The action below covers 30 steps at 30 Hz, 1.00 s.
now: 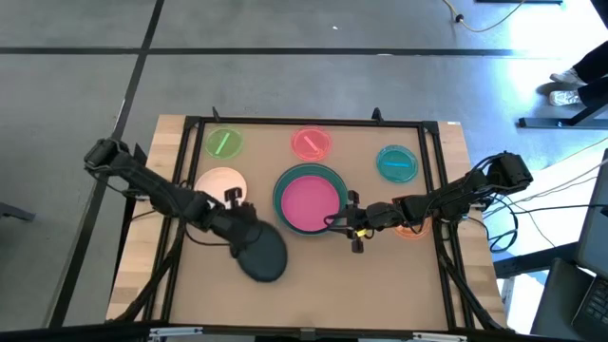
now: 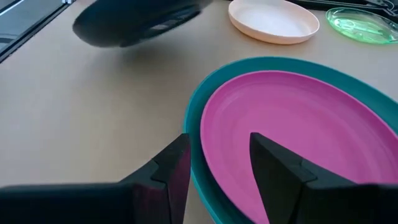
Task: Stack plastic plates
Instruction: Stack the black plate on top of the pink plate
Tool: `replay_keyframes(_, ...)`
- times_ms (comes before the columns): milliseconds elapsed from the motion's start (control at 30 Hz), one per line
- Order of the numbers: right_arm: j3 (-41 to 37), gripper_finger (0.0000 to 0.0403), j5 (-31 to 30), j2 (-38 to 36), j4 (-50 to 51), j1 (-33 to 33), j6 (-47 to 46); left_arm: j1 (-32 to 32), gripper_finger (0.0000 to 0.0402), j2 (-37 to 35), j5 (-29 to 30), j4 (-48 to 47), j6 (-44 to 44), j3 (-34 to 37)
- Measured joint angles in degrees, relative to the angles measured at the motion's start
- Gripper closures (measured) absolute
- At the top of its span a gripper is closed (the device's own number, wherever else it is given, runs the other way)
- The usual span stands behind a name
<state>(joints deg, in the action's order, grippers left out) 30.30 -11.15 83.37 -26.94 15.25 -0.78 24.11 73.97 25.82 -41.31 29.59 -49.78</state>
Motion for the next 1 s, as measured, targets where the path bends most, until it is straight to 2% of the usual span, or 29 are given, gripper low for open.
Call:
replay_keyframes(400,0.00,0.0246,-0.01,-0.02,-0.02,0.00,0.02,-11.56,0.0397,-0.83,0.98,12.24,-8.55,0.02)
replay_keyframes(633,0.00,0.0246,-8.74,-0.35,-0.41,0.13,1.54,-18.10,0.0397,-0.74,2.23,22.89,-17.18,0.02)
replay_keyframes(800,0.00,0.0246,-9.38,-4.81,0.93,0.15,2.62,-21.93,0.0397,-0.74,2.11,28.19,-21.30,0.02)
replay_keyframes(1000,0.02,0.0246,-9.42,-13.48,9.32,0.17,0.74,-26.27,0.0393,-0.36,-1.58,31.09,-22.74,0.02)
